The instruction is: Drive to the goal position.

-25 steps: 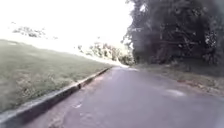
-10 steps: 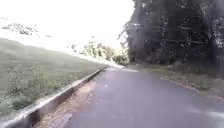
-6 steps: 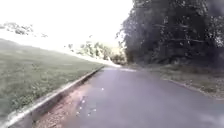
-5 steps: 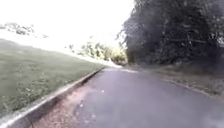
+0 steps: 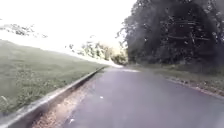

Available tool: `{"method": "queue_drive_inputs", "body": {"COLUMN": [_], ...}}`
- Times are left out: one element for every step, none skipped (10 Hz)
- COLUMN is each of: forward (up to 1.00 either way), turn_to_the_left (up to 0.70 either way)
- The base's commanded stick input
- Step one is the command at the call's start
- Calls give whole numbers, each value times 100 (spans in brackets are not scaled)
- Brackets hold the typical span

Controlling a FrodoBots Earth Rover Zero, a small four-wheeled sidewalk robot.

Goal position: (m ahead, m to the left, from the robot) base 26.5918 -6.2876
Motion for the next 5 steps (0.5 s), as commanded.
{"method": "queue_drive_inputs", "body": {"forward": [100,100,100,100,100], "turn_to_the_left": [-13,-25,-27,-27,-27]}}
